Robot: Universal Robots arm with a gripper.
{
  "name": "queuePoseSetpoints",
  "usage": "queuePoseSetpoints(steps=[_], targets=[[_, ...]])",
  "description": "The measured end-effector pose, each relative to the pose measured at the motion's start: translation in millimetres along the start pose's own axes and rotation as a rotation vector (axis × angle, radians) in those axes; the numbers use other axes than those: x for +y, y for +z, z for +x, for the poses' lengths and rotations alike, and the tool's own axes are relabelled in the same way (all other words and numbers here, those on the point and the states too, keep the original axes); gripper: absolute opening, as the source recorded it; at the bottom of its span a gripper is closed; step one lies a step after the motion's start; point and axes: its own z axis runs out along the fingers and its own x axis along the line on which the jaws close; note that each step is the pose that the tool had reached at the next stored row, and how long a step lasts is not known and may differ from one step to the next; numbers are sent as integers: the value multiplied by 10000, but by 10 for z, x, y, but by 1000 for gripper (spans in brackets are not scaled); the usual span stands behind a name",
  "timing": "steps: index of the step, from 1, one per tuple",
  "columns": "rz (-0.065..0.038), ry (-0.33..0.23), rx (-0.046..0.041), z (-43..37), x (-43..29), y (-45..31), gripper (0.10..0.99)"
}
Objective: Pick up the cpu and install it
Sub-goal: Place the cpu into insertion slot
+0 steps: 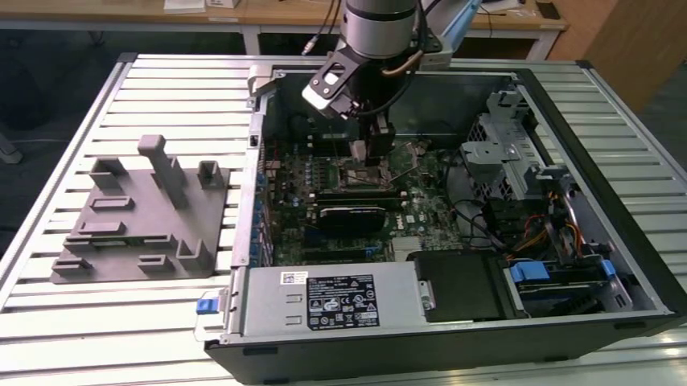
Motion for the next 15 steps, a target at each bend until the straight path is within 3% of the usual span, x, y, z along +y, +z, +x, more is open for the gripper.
queuePoseSetpoints(steps=[15], targets=[[4, -2, -51, 1, -3, 67, 541]])
